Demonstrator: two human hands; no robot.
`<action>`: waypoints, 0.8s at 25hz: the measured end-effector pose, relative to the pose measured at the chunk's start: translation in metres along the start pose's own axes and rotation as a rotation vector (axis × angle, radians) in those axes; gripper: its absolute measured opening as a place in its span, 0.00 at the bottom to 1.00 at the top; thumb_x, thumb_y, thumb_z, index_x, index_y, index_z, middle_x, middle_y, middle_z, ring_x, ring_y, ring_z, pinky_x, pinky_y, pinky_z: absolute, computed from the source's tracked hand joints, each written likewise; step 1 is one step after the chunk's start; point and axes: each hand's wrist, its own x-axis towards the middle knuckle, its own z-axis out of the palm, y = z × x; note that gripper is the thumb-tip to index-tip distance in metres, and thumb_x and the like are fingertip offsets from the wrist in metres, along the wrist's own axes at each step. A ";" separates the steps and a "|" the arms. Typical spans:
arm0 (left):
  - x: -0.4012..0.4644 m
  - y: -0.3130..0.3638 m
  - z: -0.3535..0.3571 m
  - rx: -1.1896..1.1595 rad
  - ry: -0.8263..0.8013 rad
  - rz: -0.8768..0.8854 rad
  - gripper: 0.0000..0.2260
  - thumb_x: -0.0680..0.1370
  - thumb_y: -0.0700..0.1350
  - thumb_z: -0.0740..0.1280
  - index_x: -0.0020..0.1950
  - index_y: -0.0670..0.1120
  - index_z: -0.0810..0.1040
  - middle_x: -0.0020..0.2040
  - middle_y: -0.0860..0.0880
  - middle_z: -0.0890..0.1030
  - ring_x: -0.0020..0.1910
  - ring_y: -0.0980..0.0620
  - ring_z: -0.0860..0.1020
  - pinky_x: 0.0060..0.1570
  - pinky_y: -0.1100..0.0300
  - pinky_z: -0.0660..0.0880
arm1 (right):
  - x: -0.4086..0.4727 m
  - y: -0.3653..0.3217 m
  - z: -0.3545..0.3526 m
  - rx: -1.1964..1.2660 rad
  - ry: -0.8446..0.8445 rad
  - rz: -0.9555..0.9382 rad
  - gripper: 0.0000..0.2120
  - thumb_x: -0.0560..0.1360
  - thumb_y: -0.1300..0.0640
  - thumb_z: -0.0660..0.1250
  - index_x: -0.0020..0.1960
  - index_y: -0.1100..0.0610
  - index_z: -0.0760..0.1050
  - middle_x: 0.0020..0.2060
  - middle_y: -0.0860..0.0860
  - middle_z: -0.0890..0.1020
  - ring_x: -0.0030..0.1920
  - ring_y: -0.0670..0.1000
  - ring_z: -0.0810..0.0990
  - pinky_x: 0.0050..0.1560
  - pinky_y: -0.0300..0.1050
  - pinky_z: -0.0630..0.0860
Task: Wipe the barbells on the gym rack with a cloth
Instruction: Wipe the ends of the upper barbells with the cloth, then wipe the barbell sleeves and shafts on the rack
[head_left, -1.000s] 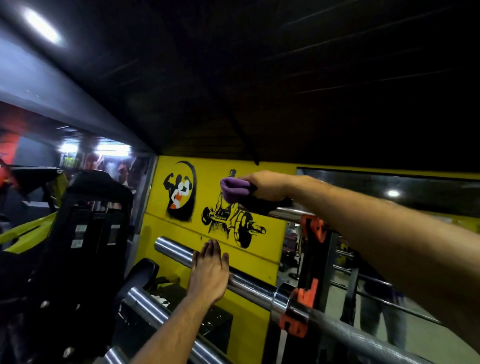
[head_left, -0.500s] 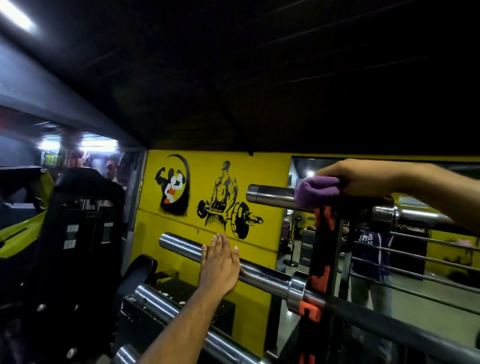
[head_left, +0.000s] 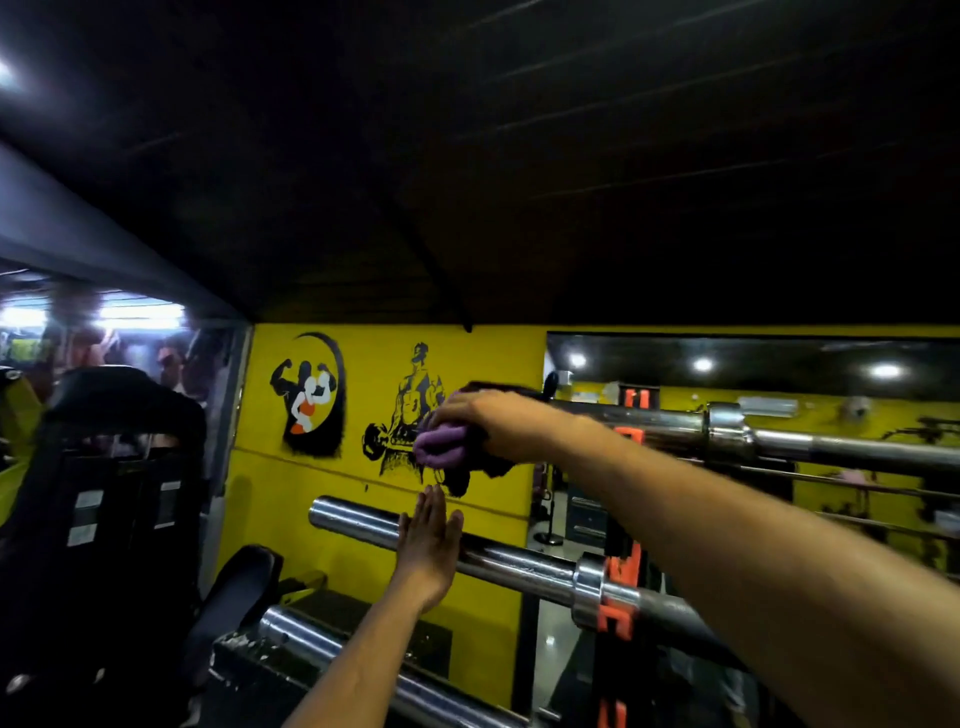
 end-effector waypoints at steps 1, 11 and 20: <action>-0.007 -0.004 -0.013 -0.218 -0.018 -0.019 0.32 0.81 0.66 0.53 0.80 0.58 0.46 0.82 0.52 0.46 0.81 0.52 0.45 0.79 0.51 0.45 | -0.008 -0.014 0.001 0.054 0.021 -0.014 0.17 0.79 0.56 0.67 0.67 0.46 0.74 0.62 0.47 0.78 0.59 0.47 0.76 0.61 0.51 0.75; -0.270 0.036 -0.035 -0.810 -0.175 -0.070 0.42 0.65 0.63 0.79 0.73 0.49 0.68 0.68 0.59 0.78 0.68 0.60 0.74 0.62 0.66 0.72 | -0.239 -0.165 0.079 1.286 0.324 0.359 0.13 0.71 0.63 0.74 0.55 0.58 0.81 0.50 0.52 0.86 0.51 0.46 0.83 0.50 0.39 0.78; -0.498 0.068 0.003 -0.803 -0.232 -0.526 0.27 0.69 0.51 0.76 0.65 0.42 0.78 0.59 0.44 0.84 0.58 0.49 0.81 0.58 0.59 0.77 | -0.441 -0.279 0.167 1.950 0.215 0.883 0.30 0.64 0.57 0.73 0.66 0.59 0.76 0.58 0.57 0.84 0.59 0.54 0.83 0.61 0.48 0.78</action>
